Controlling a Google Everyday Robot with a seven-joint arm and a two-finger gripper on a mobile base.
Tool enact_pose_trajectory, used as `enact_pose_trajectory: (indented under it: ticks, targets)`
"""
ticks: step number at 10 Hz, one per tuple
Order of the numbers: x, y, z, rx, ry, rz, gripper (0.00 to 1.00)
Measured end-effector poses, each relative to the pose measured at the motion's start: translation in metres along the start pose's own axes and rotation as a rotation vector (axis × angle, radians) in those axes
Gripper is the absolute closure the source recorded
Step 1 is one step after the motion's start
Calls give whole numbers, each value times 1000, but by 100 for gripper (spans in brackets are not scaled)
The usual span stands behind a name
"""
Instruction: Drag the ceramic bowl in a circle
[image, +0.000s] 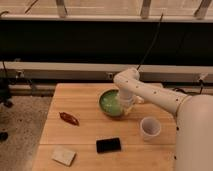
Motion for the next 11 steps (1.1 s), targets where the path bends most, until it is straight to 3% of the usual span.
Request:
enact_pose_trajectory:
  ticks: [3,5,8,10,11]
  targets:
    - [-22,9,-1,-1,-33,-33,86]
    - [-41,-1,-4,6,-46,-93,86]
    - [-69,-24,-8,26,-61,-183,86]
    - [-88,-53,-14,61,-63,-259,86]
    - [-88,-60,-15,69,-61,-280,86]
